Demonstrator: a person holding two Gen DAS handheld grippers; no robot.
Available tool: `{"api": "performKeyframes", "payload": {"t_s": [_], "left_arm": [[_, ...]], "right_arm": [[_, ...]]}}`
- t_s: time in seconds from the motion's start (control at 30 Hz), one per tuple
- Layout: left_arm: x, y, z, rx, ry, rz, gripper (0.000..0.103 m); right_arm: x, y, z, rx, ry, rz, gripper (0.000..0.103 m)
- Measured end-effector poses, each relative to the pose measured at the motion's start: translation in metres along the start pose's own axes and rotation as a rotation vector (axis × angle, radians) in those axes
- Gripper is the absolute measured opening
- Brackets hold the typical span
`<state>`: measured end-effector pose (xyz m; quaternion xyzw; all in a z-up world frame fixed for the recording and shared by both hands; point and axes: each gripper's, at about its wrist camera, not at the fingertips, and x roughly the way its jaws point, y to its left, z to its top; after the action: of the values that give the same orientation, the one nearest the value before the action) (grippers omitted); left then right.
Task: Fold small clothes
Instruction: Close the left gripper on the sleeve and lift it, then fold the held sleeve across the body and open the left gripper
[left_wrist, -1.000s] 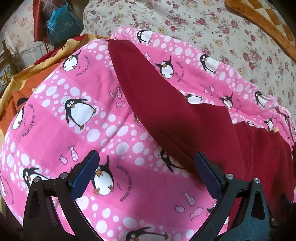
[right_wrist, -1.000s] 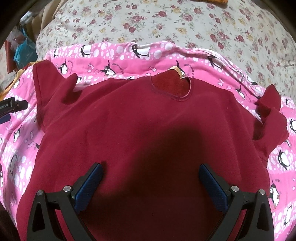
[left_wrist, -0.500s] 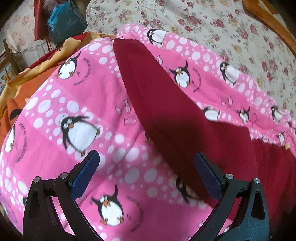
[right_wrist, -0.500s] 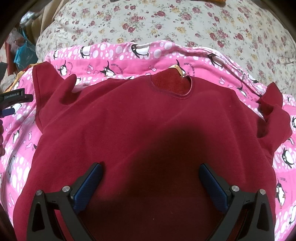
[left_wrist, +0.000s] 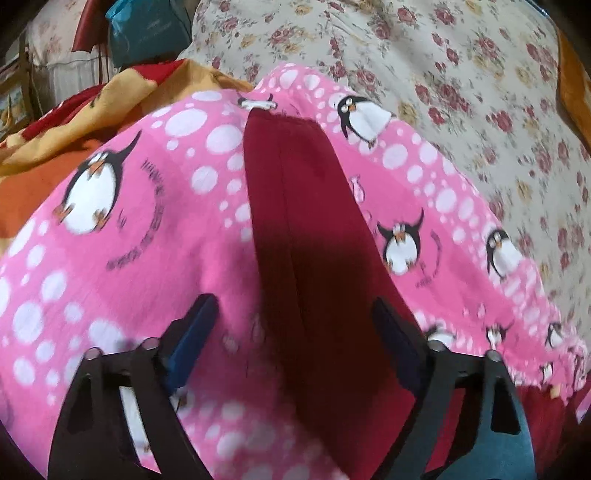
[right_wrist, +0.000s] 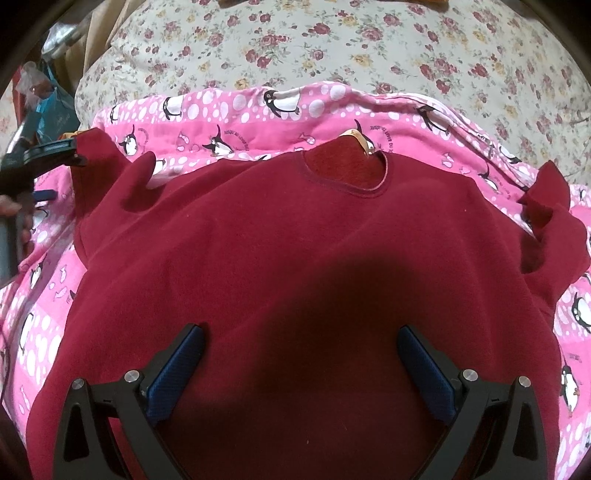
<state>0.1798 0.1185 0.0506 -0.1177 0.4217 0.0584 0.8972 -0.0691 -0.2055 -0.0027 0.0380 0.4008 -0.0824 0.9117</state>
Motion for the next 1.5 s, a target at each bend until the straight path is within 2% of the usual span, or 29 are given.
{"api": "performKeyframes", "payload": {"t_s": [0.03, 0.07, 0.1, 0.17, 0.23, 0.33, 0.5, 0.63, 0.73, 0.83, 1.0, 1.1, 1.13, 1.23, 1.3, 1.37, 1.4, 1.5], "left_arm": [[0.002, -0.002, 0.002, 0.008, -0.007, -0.006, 0.076], [0.005, -0.003, 0.003, 0.019, -0.009, -0.015, 0.063], [0.009, -0.005, 0.006, 0.030, 0.000, -0.022, 0.056], [0.020, -0.007, 0.010, 0.041, 0.037, -0.019, 0.027], [0.027, -0.004, 0.013, 0.017, 0.064, -0.040, 0.013], [0.023, 0.004, 0.015, -0.026, 0.076, -0.116, 0.008], [-0.016, -0.004, 0.009, 0.031, 0.060, -0.252, 0.008], [-0.069, -0.034, -0.008, 0.129, 0.030, -0.366, 0.008], [-0.113, -0.067, -0.037, 0.200, 0.027, -0.480, 0.008], [-0.147, -0.100, -0.075, 0.276, 0.055, -0.560, 0.008], [-0.170, -0.153, -0.149, 0.429, 0.121, -0.595, 0.008], [-0.155, -0.178, -0.185, 0.461, 0.227, -0.596, 0.010], [-0.144, -0.183, -0.195, 0.456, 0.282, -0.595, 0.015], [-0.132, -0.183, -0.211, 0.435, 0.360, -0.596, 0.029], [-0.140, -0.175, -0.215, 0.433, 0.373, -0.626, 0.036], [-0.150, -0.170, -0.217, 0.451, 0.370, -0.653, 0.051], [-0.159, -0.166, -0.216, 0.476, 0.357, -0.651, 0.055], [-0.177, -0.153, -0.216, 0.550, 0.300, -0.590, 0.057]], "right_arm": [[0.000, 0.000, 0.000, 0.000, 0.000, 0.001, 0.103], [0.001, 0.000, 0.001, 0.000, -0.001, 0.002, 0.103], [0.001, 0.001, 0.000, -0.001, -0.001, 0.002, 0.103], [0.002, 0.001, 0.001, -0.002, -0.002, 0.001, 0.103], [0.001, 0.001, 0.000, -0.002, -0.003, 0.001, 0.103], [0.001, 0.000, 0.000, -0.002, -0.003, 0.001, 0.103], [0.001, 0.001, 0.000, -0.002, -0.002, 0.001, 0.103], [0.001, 0.001, 0.001, -0.001, -0.003, 0.002, 0.103], [0.001, 0.001, 0.001, -0.001, -0.002, 0.003, 0.103], [0.001, 0.000, 0.002, 0.003, 0.006, 0.012, 0.103], [-0.019, -0.021, 0.006, 0.064, 0.043, 0.104, 0.103], [-0.038, -0.048, 0.003, 0.151, 0.041, 0.108, 0.103], [-0.042, -0.057, 0.000, 0.169, 0.053, 0.100, 0.103], [-0.053, -0.075, -0.006, 0.194, 0.062, 0.062, 0.103], [-0.059, -0.086, -0.009, 0.207, 0.061, 0.055, 0.103], [-0.067, -0.094, -0.009, 0.238, 0.050, 0.073, 0.103], [-0.070, -0.098, -0.009, 0.249, 0.043, 0.085, 0.103], [-0.075, -0.100, -0.006, 0.250, 0.035, 0.119, 0.103]]}}
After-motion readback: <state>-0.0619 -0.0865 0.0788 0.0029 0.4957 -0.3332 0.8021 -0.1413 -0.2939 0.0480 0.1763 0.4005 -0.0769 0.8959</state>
